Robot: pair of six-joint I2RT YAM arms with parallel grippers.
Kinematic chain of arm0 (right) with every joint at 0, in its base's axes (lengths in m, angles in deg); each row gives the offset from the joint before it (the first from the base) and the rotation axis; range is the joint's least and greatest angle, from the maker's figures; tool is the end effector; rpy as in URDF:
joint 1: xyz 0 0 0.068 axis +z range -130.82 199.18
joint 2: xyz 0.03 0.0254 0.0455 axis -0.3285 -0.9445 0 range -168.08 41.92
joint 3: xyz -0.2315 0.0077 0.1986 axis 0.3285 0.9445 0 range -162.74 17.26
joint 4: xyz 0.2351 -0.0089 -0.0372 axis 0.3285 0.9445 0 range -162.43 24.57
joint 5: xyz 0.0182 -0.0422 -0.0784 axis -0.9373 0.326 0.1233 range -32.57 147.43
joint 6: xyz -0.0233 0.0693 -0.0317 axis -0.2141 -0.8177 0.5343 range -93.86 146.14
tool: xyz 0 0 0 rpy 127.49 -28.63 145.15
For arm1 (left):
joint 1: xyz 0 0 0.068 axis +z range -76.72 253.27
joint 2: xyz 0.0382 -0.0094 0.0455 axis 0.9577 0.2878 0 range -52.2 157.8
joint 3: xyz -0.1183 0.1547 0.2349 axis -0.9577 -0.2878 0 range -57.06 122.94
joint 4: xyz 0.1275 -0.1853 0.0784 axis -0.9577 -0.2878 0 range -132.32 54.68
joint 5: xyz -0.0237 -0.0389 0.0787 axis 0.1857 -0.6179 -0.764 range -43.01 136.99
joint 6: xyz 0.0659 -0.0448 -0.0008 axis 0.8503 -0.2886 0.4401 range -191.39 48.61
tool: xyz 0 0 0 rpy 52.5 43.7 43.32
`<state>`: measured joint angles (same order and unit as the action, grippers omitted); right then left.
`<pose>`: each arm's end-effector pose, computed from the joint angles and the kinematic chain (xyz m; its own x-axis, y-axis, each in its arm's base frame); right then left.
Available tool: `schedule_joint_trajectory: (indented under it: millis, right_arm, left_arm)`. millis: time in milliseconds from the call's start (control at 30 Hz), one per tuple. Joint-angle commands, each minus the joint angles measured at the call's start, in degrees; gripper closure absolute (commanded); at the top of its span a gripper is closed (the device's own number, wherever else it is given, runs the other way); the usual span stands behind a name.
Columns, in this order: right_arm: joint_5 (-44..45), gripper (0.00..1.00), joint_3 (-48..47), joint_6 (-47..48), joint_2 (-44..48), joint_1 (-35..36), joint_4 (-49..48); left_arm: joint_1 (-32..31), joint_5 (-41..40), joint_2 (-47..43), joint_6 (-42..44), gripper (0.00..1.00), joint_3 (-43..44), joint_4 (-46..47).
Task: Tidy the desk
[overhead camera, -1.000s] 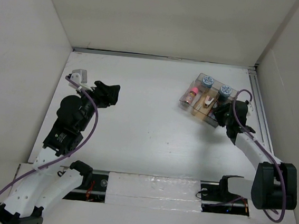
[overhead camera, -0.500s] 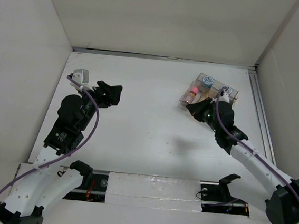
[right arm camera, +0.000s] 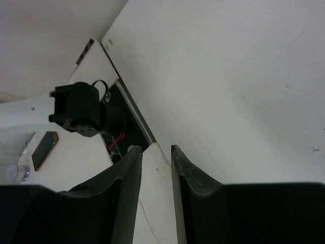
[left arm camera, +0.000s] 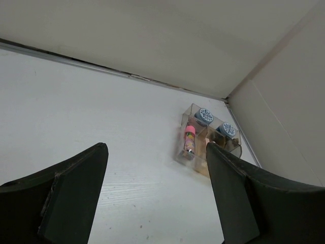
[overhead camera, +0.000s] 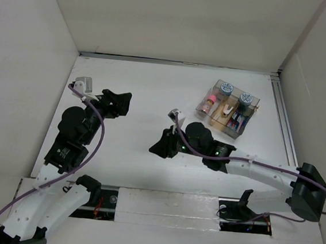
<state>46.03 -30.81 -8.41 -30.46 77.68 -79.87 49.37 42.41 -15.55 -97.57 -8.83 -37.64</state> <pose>0.1402 0.2547 0.3200 -0.6549 -0.0048 -0.7557 -0.6839 0.4293 0.5899 0.1170 -0.0458 0.4168 -0.0143 -0.4746 -0.8801 0.3627 0.8178 -0.4469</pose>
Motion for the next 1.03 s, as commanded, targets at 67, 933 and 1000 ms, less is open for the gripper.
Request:
schedule_joint_trajectory:
  millis: [67, 933, 1000]
  right_arm:
    - [3.48, 0.61, -2.46, 1.24, -3.12, 2.5, -2.4]
    - [22.56, 0.57, 0.09, 0.89, -2.15, 3.55, 0.5]
    - [23.43, 0.57, 0.52, 1.23, -1.89, 3.55, -0.29]
  left_arm:
    - [0.26, 0.53, -0.52, 0.51, 0.26, -0.24, 3.65]
    - [0.26, 2.64, 0.27, 2.44, 0.28, -2.0, 5.84]
    - [0.26, 2.65, 0.1, 2.27, 0.27, -1.82, 5.23]
